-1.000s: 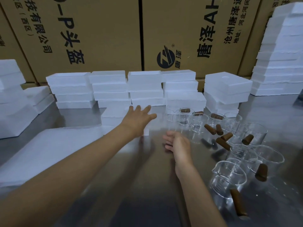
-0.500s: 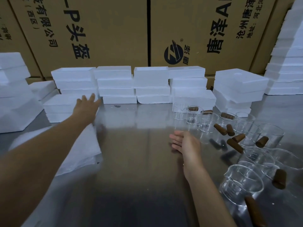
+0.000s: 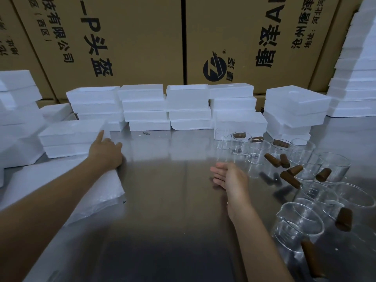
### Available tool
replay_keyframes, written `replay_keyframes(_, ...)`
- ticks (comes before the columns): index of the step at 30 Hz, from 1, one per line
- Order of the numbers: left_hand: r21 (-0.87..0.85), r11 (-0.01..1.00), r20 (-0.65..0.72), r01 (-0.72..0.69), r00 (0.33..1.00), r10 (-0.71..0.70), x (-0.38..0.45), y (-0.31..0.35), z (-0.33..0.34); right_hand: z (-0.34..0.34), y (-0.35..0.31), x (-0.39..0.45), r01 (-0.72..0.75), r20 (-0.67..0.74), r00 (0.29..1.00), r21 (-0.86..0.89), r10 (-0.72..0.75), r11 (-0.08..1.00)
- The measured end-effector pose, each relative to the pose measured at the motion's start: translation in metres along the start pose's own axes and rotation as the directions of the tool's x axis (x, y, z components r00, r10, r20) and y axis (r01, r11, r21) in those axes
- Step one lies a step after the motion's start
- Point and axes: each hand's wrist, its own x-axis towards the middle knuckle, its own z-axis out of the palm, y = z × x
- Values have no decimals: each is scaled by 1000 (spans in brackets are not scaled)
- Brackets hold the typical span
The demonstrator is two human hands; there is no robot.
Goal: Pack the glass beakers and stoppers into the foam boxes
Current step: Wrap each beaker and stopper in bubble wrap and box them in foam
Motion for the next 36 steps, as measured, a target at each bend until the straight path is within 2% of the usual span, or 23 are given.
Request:
replay_keyframes(4,-162,985,-9,-57,998,56,-14,4,-12,0,1,0,1,-5,1000,-9,-2,1000)
replay_keyframes(9,-232,963,-11,-137,990,139,-17,14,-37,5,8,1,47,-29,998,-98,-50,994)
replay_keyframes(14,-428,856,-230,-290,951,207,30,36,-108,12,21,-4,172,-31,982,-287,-188,942)
replay_keyframes(17,-518,794,-338,-318,929,151,71,55,-157,12,22,-2,175,-54,978,-309,-200,935)
replay_keyframes(19,-561,773,-351,-294,931,100,96,68,-179,11,23,0,190,-61,974,-304,-219,933)
replay_keyframes(24,-559,811,-223,-172,973,53,139,97,-186,11,26,-1,212,-66,968,-290,-240,933)
replay_keyframes(26,-558,818,-214,-140,977,20,146,106,-182,12,27,-1,219,-67,967,-271,-245,937)
replay_keyframes(30,-576,810,-326,-108,939,-107,144,108,-179,12,27,-2,228,-43,968,-266,-248,937)
replay_keyframes(36,-588,777,-460,-225,883,-93,90,88,-181,11,27,1,178,-51,979,-243,-196,954)
